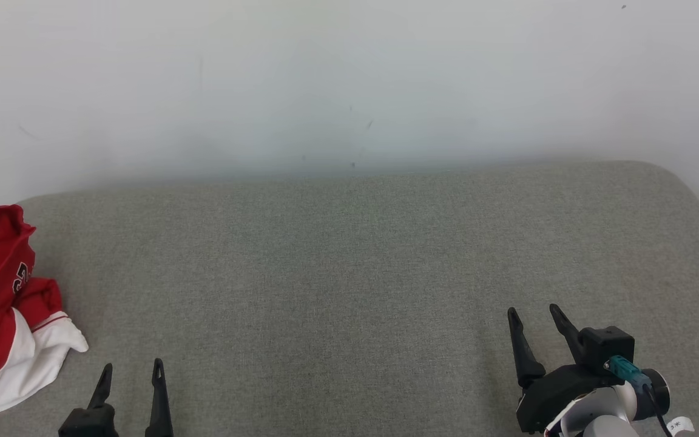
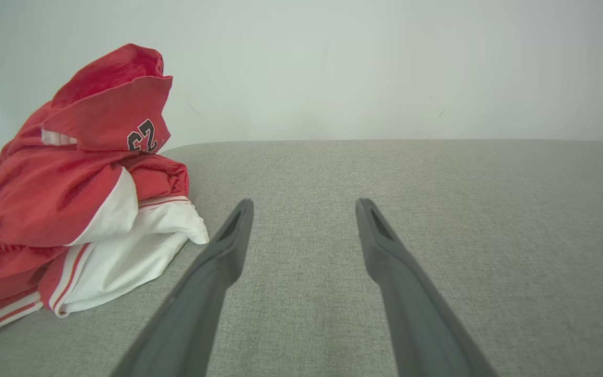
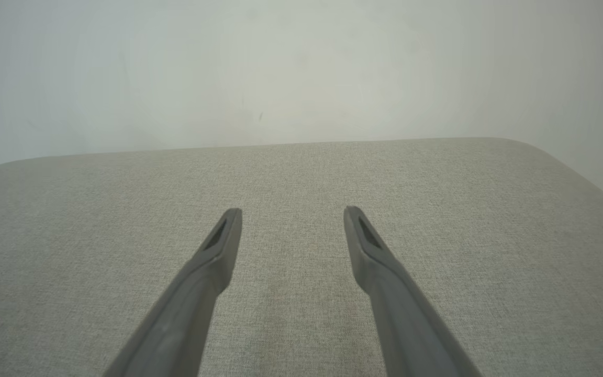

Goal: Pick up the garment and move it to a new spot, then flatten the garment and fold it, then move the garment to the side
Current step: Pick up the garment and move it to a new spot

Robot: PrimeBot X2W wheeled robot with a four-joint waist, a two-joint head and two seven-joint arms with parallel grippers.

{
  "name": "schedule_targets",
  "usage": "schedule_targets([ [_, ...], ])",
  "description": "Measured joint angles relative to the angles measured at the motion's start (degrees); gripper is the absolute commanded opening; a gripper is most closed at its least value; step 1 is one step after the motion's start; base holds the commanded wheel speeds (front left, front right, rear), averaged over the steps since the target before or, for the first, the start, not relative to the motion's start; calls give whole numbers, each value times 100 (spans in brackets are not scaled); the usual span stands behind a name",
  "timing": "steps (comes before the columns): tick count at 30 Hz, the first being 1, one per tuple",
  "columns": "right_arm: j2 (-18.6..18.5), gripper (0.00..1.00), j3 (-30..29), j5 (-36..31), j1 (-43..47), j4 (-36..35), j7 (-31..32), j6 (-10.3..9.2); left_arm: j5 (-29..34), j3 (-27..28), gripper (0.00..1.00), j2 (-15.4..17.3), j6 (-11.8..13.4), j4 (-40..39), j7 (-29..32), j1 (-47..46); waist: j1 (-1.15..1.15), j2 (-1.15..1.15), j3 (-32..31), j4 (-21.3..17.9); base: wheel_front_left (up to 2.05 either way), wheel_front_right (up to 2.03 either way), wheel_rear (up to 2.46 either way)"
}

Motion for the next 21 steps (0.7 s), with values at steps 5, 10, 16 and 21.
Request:
schedule_targets([
  [5, 0, 100, 5, 0, 0, 9, 0, 0, -46, -21, 100, 14, 18, 3, 0, 1, 0, 0, -1, 3, 0, 0, 0],
  [10, -1, 100, 2, 0, -3, 0, -32, 0, -71, -31, 100, 25, 48, -7, -52, -1, 0, 0, 4, 9, 0, 0, 0],
  [16, -1, 100, -20, 0, -3, -11, -58, 0, -104, -54, 100, 23, 57, -8, -81, -3, 0, 0, 13, 24, 0, 0, 0],
  [21, 0, 100, -33, -1, -2, -24, -77, 0, -132, -64, 100, 32, 96, -24, -91, -3, 0, 0, 21, 42, 0, 0, 0],
])
